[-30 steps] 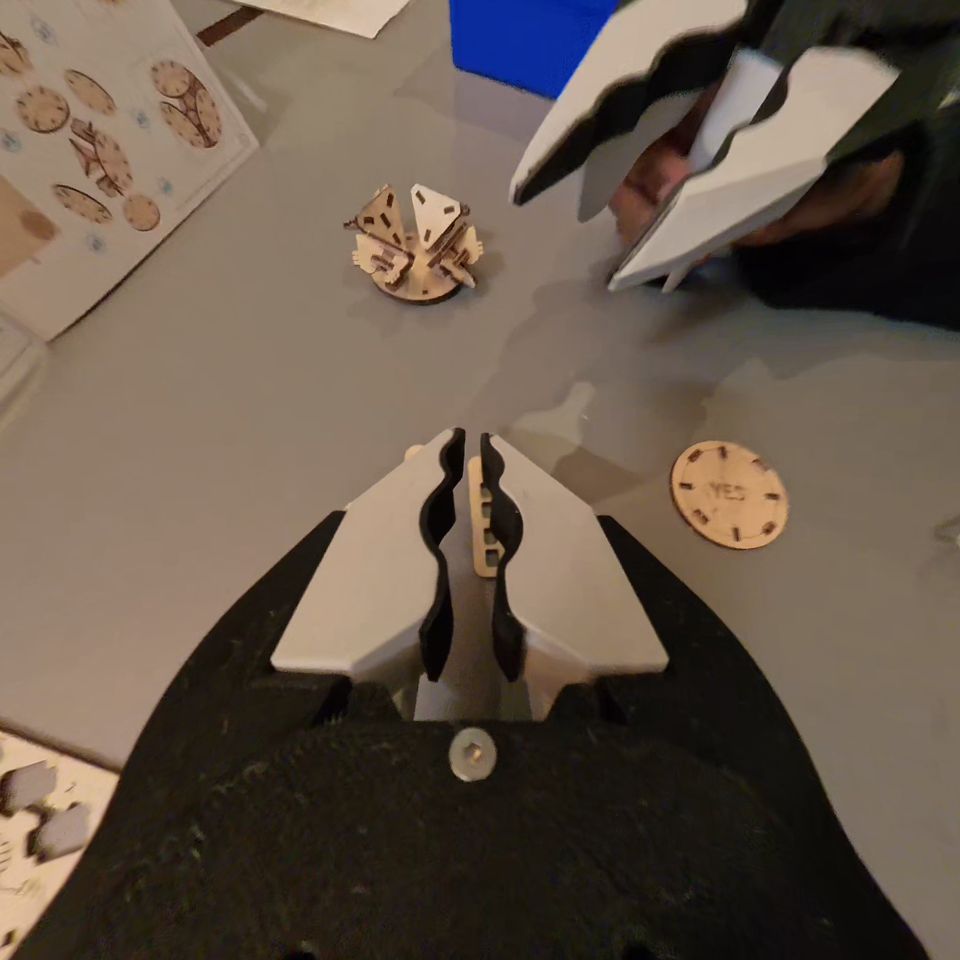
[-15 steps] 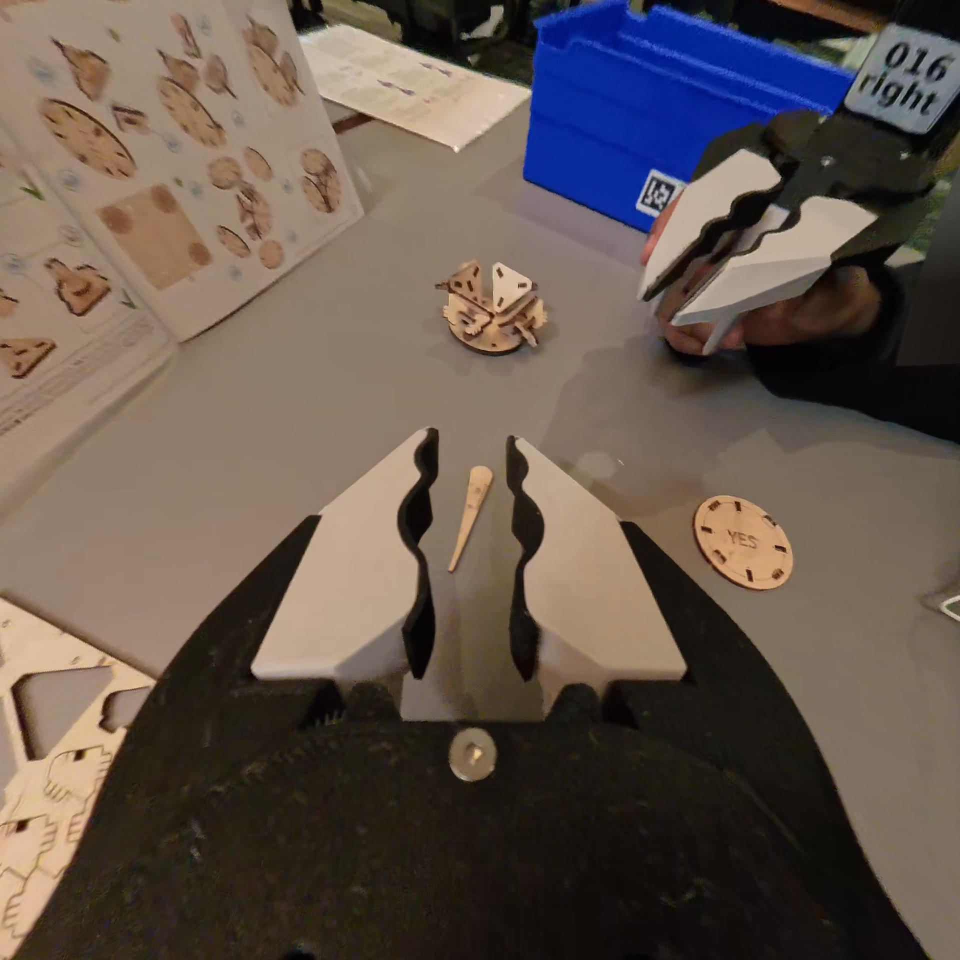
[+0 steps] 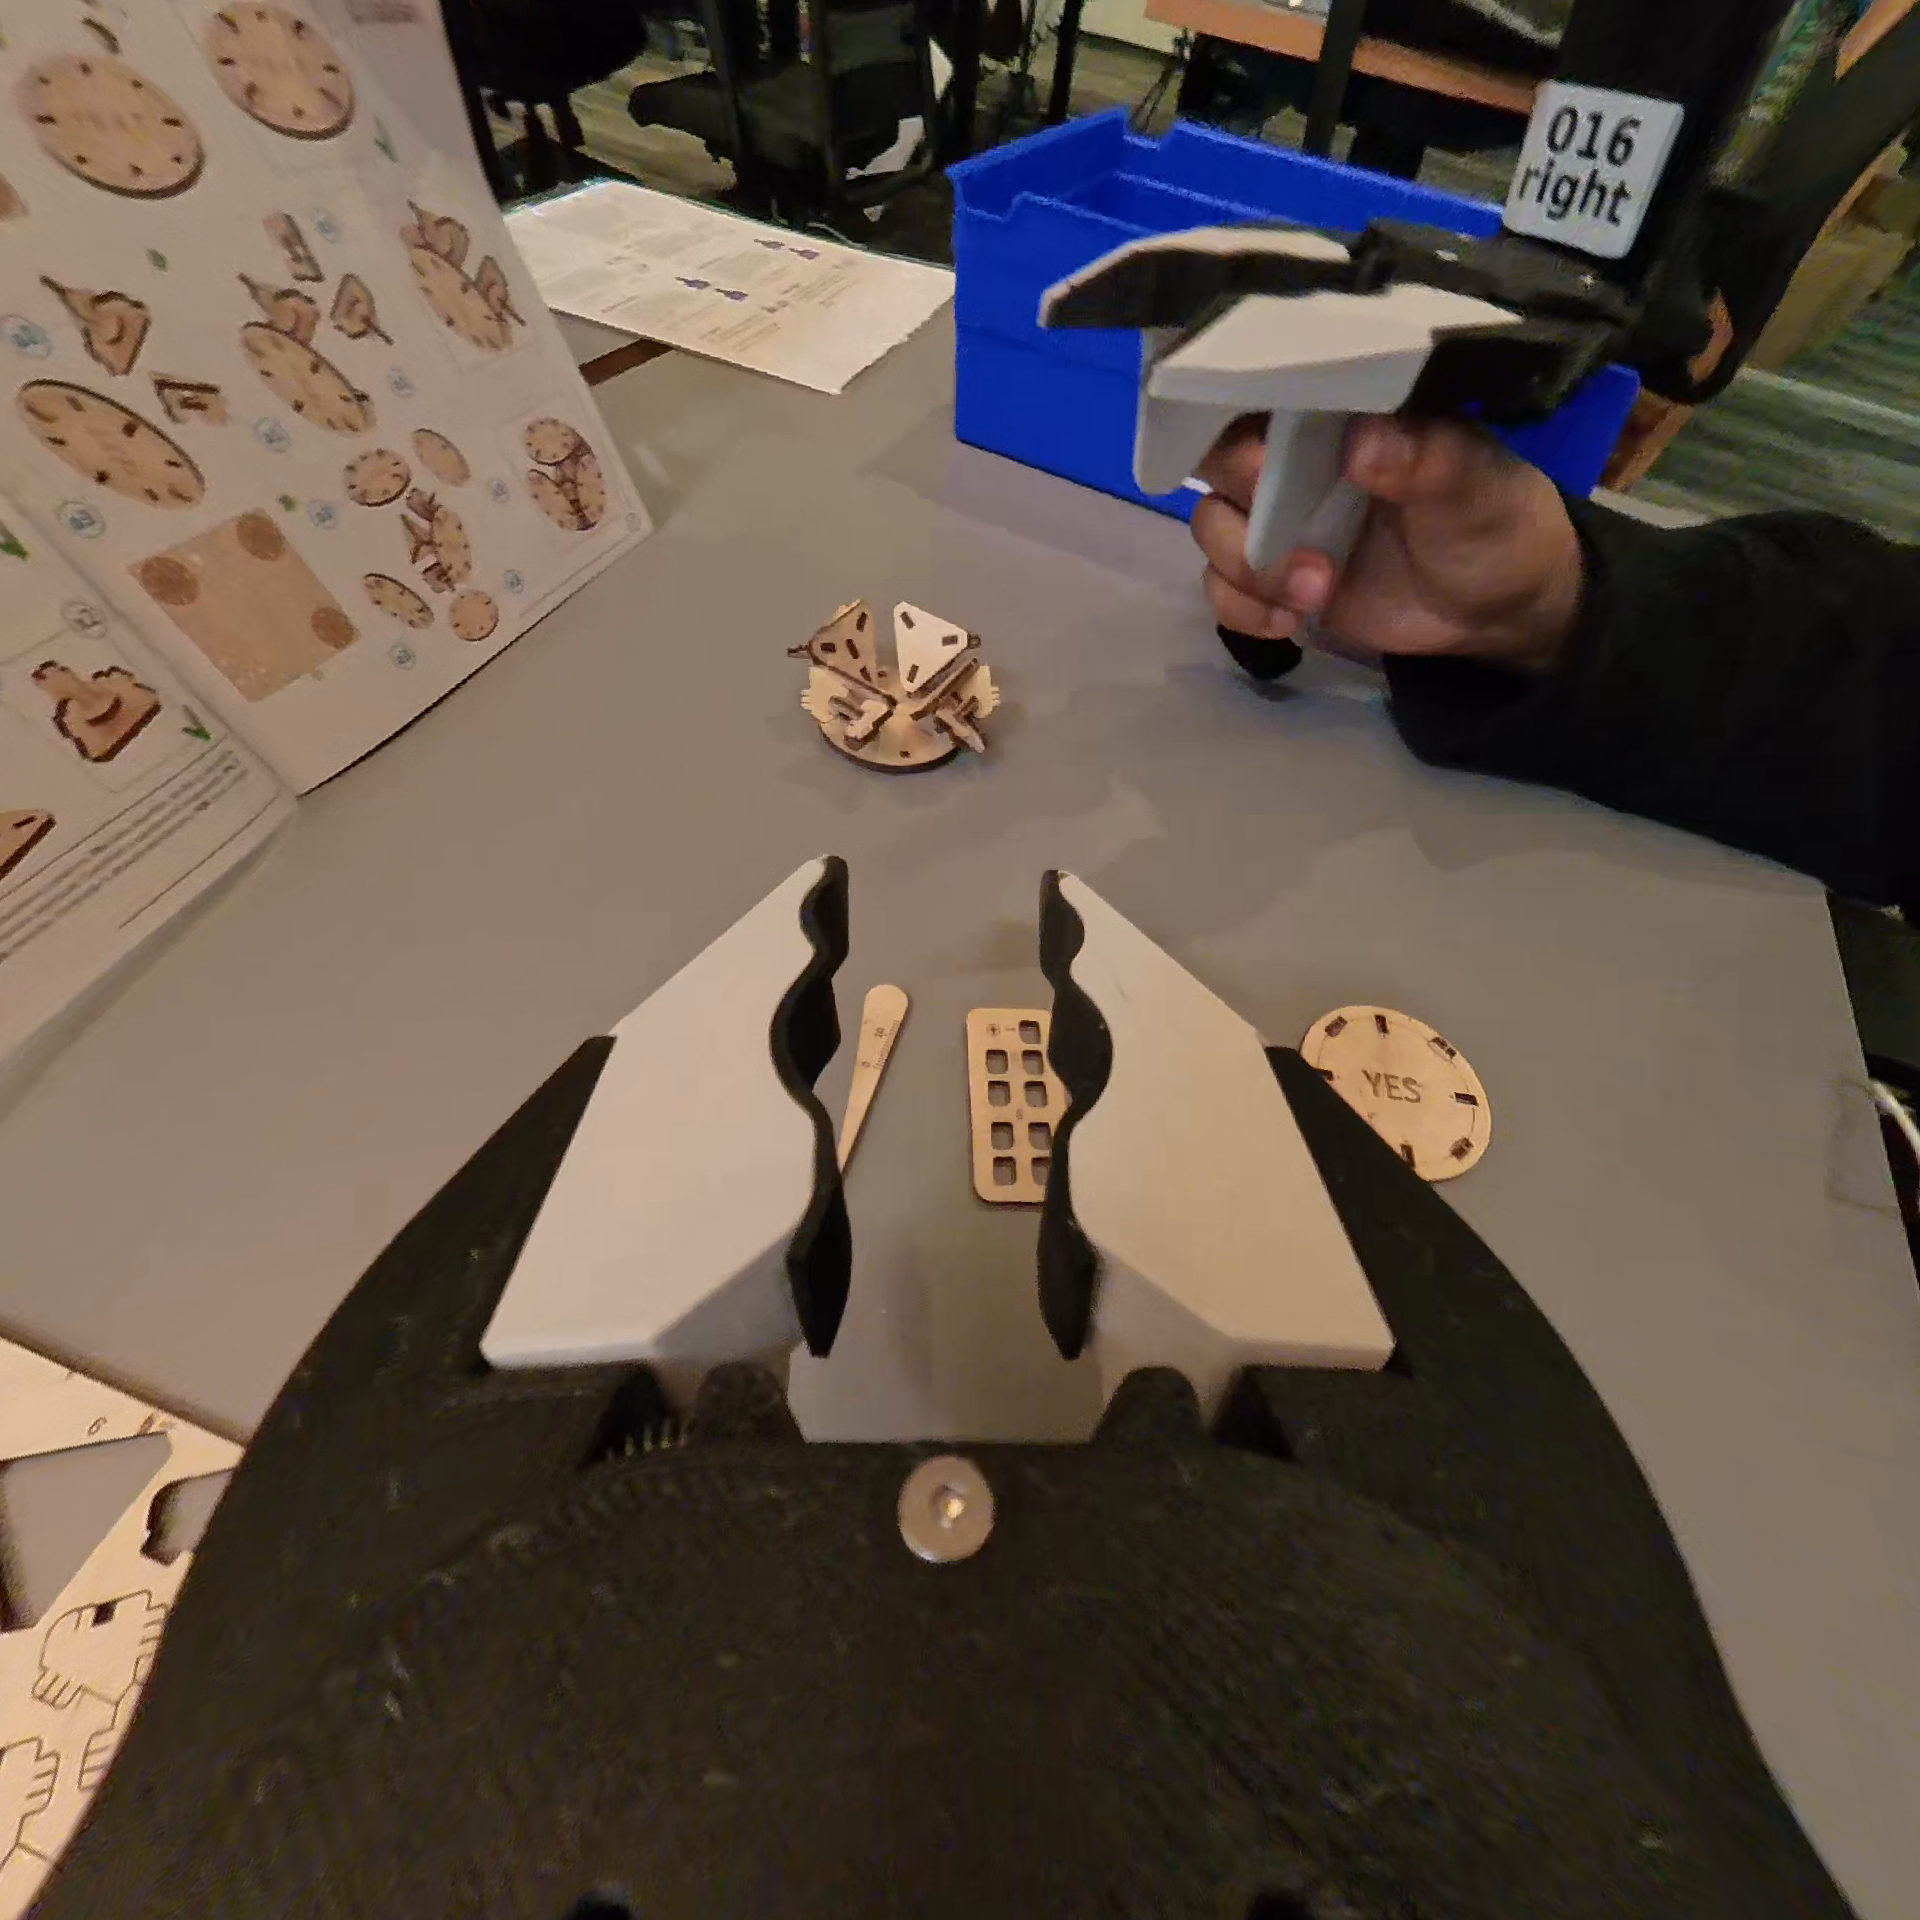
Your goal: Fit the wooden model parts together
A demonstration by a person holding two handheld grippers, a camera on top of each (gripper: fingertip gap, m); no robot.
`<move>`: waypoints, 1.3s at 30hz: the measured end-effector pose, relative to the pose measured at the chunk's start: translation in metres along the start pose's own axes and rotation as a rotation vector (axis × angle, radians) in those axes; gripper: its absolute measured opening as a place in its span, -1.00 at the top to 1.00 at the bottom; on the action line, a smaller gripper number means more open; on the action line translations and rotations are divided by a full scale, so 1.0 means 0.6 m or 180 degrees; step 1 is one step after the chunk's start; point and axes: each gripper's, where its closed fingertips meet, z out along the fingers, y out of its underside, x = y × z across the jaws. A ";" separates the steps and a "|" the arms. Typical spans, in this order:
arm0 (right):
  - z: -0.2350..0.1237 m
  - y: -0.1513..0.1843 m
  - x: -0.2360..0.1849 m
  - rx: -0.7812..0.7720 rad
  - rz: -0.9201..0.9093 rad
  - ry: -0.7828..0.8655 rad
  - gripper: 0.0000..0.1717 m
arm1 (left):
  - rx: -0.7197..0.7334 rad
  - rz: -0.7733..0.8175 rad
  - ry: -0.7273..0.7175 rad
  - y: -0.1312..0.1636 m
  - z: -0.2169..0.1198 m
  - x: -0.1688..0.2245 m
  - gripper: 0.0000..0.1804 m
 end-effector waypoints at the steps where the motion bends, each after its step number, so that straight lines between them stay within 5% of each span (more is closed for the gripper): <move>1: -0.003 0.000 0.009 0.0012 -0.0025 0.0075 0.60 | -0.0019 0.0050 0.0012 0.001 0.002 0.004 0.63; 4: -0.004 0.000 0.022 0.0080 0.0014 0.0184 0.53 | -0.0030 0.0125 0.0178 0.003 0.009 0.026 0.58; 8: -0.001 0.006 0.021 0.0083 0.0164 0.0156 0.50 | -0.0029 0.0063 0.1053 0.006 0.018 0.109 0.33; 11: 0.002 0.011 0.021 0.0061 0.0157 0.0166 0.49 | -0.0364 0.0209 0.1399 0.037 0.029 0.156 0.12; 16: 0.006 0.022 0.021 0.0003 0.0137 0.0176 0.48 | -0.0823 0.0435 0.1678 0.081 0.040 0.215 0.08; 27: 0.010 0.024 0.010 -0.0021 0.0076 0.0129 0.48 | -0.1351 0.0670 0.1344 0.132 0.059 0.197 0.06; 39: 0.011 0.024 0.007 -0.0020 0.0047 0.0133 0.48 | -0.1358 0.0867 0.1293 0.136 0.059 0.195 0.14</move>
